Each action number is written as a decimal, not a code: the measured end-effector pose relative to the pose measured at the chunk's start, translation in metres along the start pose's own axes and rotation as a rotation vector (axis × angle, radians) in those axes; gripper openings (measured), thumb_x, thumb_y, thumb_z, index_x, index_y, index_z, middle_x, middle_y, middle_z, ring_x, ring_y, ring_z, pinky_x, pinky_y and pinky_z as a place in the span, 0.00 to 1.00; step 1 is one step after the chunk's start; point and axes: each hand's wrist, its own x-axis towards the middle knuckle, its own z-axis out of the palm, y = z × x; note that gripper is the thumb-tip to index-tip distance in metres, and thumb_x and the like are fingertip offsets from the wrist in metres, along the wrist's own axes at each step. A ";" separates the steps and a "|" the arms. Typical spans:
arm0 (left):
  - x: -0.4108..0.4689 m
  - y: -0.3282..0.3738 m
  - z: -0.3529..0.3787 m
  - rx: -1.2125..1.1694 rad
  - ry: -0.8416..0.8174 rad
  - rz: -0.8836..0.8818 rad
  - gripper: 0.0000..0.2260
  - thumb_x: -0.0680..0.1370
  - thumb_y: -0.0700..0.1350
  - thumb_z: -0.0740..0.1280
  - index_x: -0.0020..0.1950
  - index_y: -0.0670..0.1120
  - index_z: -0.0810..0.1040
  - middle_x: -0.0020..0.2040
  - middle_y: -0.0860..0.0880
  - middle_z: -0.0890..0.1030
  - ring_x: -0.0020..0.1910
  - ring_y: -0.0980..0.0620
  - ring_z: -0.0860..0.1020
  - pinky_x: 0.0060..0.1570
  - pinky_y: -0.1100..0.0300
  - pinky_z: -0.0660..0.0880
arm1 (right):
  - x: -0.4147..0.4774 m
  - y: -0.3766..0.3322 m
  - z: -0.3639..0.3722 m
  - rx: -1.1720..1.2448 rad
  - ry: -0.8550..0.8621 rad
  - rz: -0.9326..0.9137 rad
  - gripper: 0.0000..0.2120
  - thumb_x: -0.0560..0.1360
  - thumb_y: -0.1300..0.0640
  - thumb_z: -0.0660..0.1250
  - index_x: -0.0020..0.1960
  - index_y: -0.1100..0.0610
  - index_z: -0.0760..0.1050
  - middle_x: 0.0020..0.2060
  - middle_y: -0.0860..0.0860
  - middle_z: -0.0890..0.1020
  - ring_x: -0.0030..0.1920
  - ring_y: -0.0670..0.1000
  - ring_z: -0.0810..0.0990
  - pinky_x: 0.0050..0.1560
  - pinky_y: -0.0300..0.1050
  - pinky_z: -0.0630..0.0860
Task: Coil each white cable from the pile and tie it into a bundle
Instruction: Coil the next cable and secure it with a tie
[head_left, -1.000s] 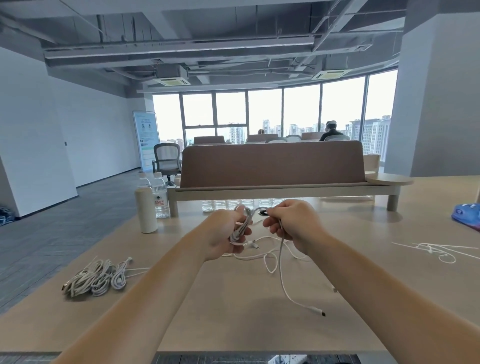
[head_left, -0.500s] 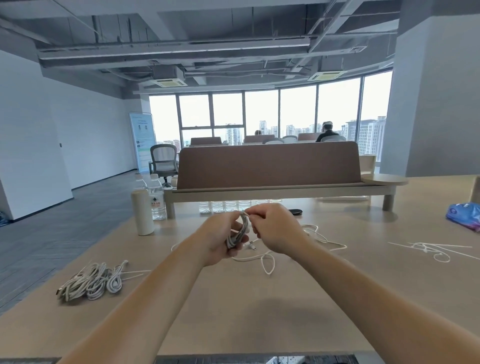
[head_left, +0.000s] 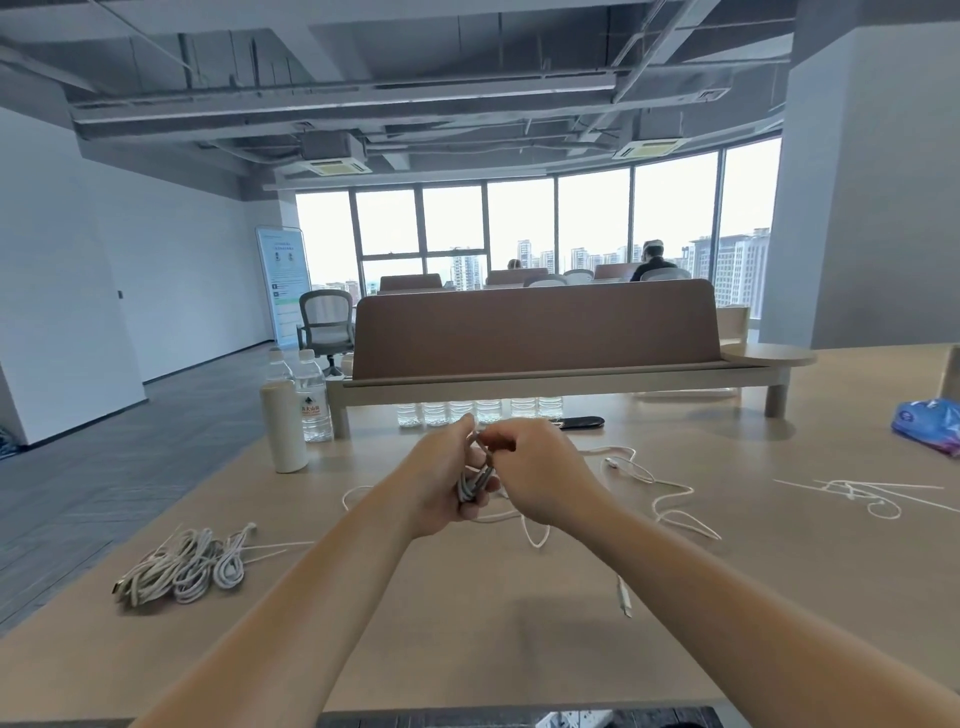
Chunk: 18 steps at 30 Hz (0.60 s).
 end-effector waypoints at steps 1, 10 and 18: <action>0.001 0.000 -0.001 -0.001 -0.013 0.000 0.18 0.84 0.57 0.54 0.51 0.43 0.70 0.29 0.45 0.75 0.28 0.48 0.70 0.28 0.62 0.63 | -0.001 0.000 0.000 -0.029 -0.025 -0.025 0.12 0.74 0.65 0.59 0.42 0.55 0.80 0.38 0.53 0.84 0.42 0.55 0.81 0.42 0.50 0.75; -0.009 0.003 0.010 -0.010 -0.025 0.069 0.14 0.82 0.47 0.59 0.39 0.44 0.76 0.28 0.45 0.74 0.27 0.49 0.70 0.31 0.59 0.61 | -0.003 0.003 -0.004 0.043 -0.032 0.000 0.08 0.72 0.64 0.65 0.37 0.54 0.77 0.26 0.47 0.79 0.28 0.44 0.74 0.36 0.45 0.73; 0.003 0.006 -0.012 -0.147 0.080 0.011 0.24 0.85 0.55 0.55 0.45 0.37 0.77 0.28 0.43 0.75 0.26 0.50 0.70 0.27 0.63 0.61 | -0.007 0.020 -0.020 0.324 -0.150 0.206 0.04 0.78 0.61 0.69 0.45 0.59 0.80 0.32 0.53 0.82 0.26 0.47 0.72 0.31 0.39 0.69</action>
